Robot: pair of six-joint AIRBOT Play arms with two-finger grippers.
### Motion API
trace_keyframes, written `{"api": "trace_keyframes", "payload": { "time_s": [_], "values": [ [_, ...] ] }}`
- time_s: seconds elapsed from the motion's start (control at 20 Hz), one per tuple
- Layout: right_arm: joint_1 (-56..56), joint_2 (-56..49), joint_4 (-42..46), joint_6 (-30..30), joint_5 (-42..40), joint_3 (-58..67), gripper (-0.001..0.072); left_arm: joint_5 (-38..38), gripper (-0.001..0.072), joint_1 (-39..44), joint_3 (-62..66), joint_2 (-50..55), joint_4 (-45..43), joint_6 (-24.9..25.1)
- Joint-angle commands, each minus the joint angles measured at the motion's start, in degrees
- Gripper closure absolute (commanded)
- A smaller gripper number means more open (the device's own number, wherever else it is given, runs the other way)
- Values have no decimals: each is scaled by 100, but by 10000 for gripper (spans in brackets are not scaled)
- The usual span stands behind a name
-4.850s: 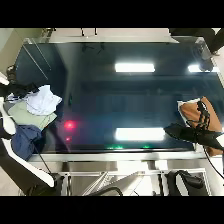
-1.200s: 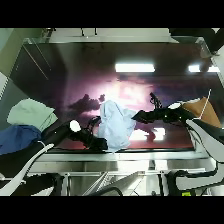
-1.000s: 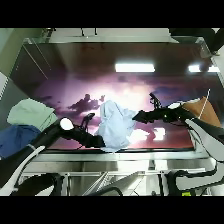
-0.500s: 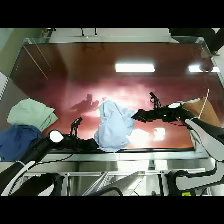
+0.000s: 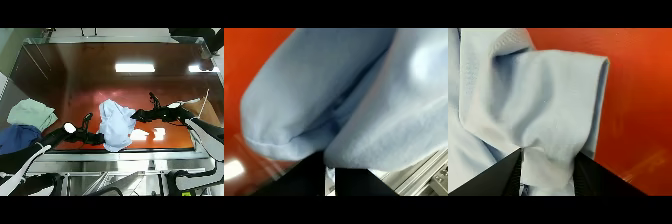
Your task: Fold the shirts.
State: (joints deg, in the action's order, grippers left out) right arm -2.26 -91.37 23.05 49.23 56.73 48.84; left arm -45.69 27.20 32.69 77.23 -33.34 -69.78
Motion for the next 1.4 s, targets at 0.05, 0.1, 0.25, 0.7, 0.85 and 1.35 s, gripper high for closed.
{"api": "trace_keyframes", "payload": {
  "time_s": [0.05,0.1,0.25,0.7,0.85,1.35],
  "values": [
    [-11,-4,-114,2,-57,4,348,-286,685,31,249,181,9,127],
    [-11,-13,-273,-42,-61,4,472,-313,685,31,251,164,11,127],
    [50,17,-520,-450,146,133,694,-479,686,-109,260,-282,-11,138],
    [1270,2247,225,251,2140,2144,694,-2546,687,-3554,2028,-3681,50,-35],
    [1290,3427,225,264,2216,2765,694,-3265,687,-4183,3364,-4074,50,-37],
    [1290,4986,2903,1019,1532,3224,694,-4454,686,-4911,4546,-3303,-1169,-201]
  ]
}}
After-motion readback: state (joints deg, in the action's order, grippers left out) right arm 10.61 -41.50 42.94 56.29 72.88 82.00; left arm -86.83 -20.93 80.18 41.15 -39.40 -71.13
